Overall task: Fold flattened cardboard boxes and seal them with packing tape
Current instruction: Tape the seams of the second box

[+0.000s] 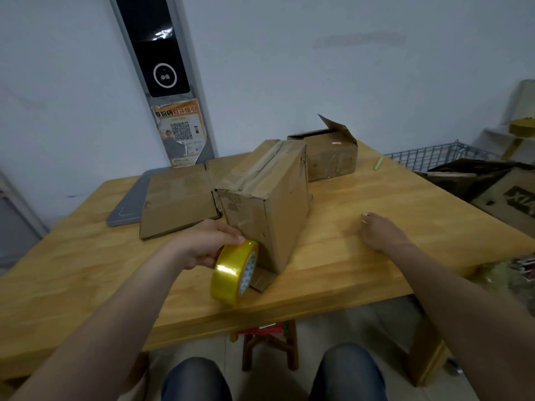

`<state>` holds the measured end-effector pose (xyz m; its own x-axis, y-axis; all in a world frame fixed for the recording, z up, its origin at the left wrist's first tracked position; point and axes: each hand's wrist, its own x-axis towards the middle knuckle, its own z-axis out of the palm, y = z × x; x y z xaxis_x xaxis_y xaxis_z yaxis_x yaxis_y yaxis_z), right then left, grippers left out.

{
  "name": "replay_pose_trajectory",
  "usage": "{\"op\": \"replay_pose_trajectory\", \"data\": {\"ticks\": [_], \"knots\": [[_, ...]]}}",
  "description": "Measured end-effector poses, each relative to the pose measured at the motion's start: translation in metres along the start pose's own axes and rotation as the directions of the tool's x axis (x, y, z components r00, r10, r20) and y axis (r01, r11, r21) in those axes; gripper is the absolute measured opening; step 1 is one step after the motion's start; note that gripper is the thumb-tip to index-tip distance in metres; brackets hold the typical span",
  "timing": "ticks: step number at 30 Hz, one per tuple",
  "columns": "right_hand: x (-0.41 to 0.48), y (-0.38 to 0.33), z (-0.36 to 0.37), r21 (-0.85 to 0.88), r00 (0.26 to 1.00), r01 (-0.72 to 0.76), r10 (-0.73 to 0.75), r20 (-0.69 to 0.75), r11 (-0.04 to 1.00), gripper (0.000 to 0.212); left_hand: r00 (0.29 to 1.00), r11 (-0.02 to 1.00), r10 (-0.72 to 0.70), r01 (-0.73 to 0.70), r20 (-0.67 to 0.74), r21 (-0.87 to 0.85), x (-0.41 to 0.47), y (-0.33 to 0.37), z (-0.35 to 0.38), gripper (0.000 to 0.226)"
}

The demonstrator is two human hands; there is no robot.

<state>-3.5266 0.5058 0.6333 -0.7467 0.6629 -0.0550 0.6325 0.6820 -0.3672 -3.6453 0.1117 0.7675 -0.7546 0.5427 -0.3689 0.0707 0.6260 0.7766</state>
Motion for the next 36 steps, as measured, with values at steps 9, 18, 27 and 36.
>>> {"op": "replay_pose_trajectory", "data": {"ticks": [9, 18, 27, 36], "knots": [[-0.079, -0.080, 0.025, 0.179, 0.957, 0.289, -0.284, -0.054, 0.940, 0.012, 1.000, 1.000, 0.005, -0.005, 0.013, -0.024, 0.000, -0.003, 0.000, 0.018], [-0.084, -0.093, 0.030, -0.013, 0.975, 0.218, -0.219, -0.041, 0.976, 0.024, 1.000, 0.999, 0.023, -0.023, 0.009, -0.037, -0.001, -0.012, -0.004, 0.022], [-0.131, -0.117, -0.023, 0.611, 0.982, 0.178, -0.100, -0.160, 0.771, 0.024, 0.997, 0.991, 0.042, -0.032, 0.071, -0.129, -0.003, -0.019, -0.005, 0.028], [-0.185, -0.190, -0.086, 0.809, 0.964, 0.264, -0.161, -0.211, 0.524, 0.034, 0.996, 0.986, 0.042, -0.029, 0.074, -0.165, -0.004, -0.022, -0.006, 0.015]]}}
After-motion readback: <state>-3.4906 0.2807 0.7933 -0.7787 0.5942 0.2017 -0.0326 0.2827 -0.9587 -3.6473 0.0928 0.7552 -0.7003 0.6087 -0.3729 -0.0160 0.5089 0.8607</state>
